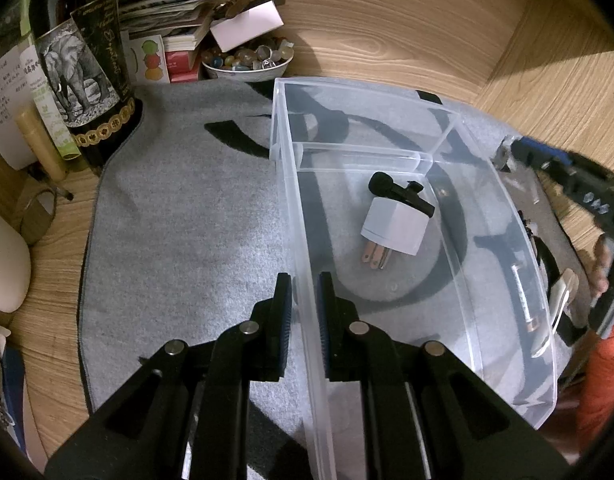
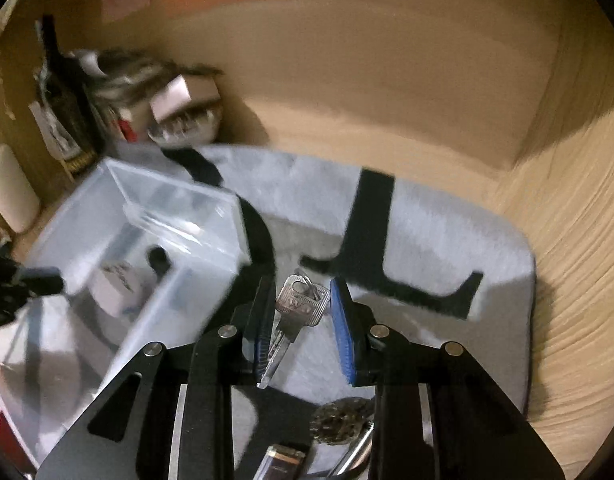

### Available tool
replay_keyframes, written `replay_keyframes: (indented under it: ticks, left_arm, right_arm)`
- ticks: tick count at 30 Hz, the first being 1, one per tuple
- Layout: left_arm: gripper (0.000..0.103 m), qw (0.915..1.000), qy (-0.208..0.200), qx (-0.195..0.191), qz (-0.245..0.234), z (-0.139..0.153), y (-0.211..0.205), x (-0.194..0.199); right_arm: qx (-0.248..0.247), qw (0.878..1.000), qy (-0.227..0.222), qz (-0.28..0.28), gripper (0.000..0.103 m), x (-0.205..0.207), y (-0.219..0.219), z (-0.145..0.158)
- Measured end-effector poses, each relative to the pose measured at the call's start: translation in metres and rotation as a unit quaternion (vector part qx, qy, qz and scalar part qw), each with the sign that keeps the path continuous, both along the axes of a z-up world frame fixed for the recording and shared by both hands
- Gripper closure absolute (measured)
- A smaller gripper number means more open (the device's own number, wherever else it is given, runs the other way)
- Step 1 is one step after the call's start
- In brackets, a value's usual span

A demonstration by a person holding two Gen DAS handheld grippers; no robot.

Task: Organize rigid objects
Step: 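Lower the keys into the box beside the adapter and open the right tool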

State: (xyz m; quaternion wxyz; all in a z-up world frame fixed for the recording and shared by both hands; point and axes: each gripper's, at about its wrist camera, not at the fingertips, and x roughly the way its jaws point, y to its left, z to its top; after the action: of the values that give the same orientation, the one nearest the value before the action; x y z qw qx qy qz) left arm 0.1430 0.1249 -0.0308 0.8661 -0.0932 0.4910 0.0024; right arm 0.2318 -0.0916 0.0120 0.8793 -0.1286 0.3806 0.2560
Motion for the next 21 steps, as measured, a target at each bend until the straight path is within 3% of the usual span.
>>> replay_keyframes:
  ticks: [12,21]
  left_arm:
    - [0.092,1.0,0.0,0.002,0.0,0.0,0.0,-0.002]
    - [0.092,1.0,0.004,0.003,0.001,-0.003,0.0,-0.001]
  right_arm:
    - [0.055,0.993,-0.073,0.068,0.078,-0.046,0.026,0.06]
    - [0.052,0.99,-0.05,0.118,0.077,-0.066,0.053,0.04]
